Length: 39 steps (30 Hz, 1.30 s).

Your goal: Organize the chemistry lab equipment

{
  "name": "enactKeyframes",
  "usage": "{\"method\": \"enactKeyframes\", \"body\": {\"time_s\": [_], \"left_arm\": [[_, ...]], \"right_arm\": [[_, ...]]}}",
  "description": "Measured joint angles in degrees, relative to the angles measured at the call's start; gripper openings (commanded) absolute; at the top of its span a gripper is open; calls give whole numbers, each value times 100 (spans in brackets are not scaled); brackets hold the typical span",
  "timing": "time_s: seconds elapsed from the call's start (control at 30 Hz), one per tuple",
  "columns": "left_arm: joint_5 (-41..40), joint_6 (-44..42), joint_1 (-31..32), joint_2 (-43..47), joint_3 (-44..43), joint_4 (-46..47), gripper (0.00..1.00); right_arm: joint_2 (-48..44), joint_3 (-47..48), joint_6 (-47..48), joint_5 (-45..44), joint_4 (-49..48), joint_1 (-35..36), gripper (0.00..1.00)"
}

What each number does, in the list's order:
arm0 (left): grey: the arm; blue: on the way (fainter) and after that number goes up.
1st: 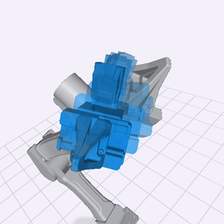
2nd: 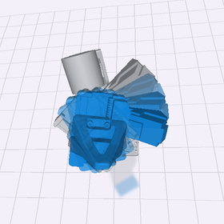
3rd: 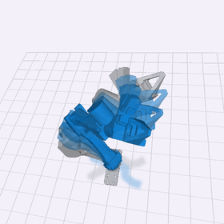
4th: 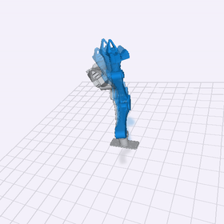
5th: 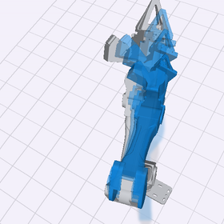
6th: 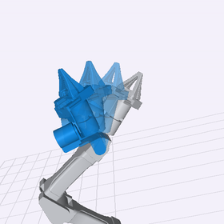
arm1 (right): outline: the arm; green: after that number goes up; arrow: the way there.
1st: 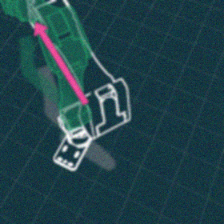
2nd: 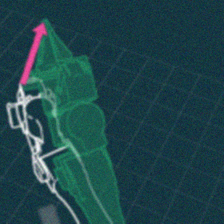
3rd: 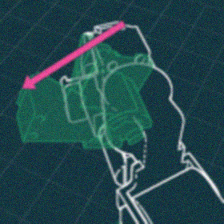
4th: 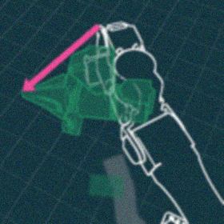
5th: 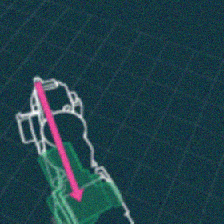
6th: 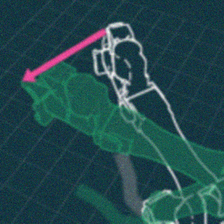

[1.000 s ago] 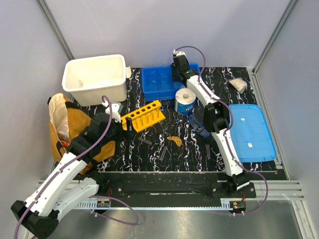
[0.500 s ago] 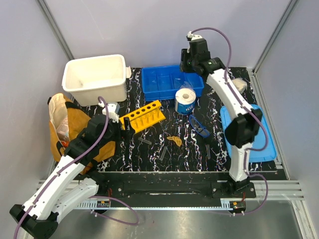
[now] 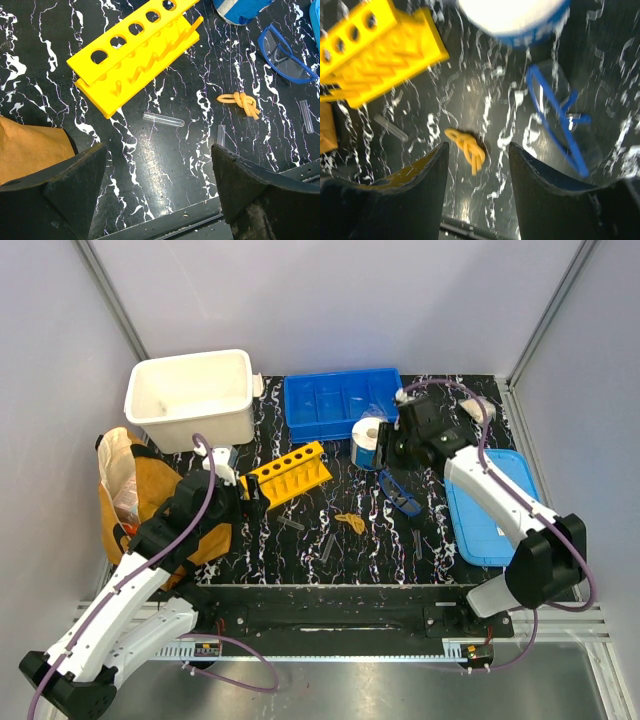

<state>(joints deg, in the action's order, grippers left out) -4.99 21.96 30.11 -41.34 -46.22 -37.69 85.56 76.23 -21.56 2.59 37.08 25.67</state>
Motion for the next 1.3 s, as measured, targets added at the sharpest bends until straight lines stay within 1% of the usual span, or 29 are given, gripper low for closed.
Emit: {"method": "enactKeyframes", "body": {"time_s": [0.13,0.3,0.4,0.5,0.63,0.73,0.87,1.0,1.13,1.3], "left_arm": [[0,46,0,44,0,-2,88],[15,48,0,245,76,4,87],[26,59,0,262,90,4,86],[31,63,0,260,90,2,86],[76,85,0,269,90,4,86],[98,101,0,341,92,4,86],[155,101,0,520,138,4,86],[236,101,0,599,149,7,86],[317,98,0,599,162,4,86],[361,98,0,570,170,9,86]], "right_arm": [[-382,-914,-551,-168,28,192,53],[-1080,-1919,-1161,-358,94,212,50],[-1331,-2111,-1399,-553,190,354,51],[-1462,-2170,-1812,-1067,444,568,52],[-1821,-2439,-2483,-1832,850,588,51],[-2028,-2612,-2846,-2072,1121,588,52],[-1961,-2833,-3171,-2135,1182,588,52],[-1589,-3016,-3329,-2114,1169,588,54],[-1180,-3108,-3318,-2072,1025,551,54],[-785,-3296,-3209,-1799,629,385,52]]}}
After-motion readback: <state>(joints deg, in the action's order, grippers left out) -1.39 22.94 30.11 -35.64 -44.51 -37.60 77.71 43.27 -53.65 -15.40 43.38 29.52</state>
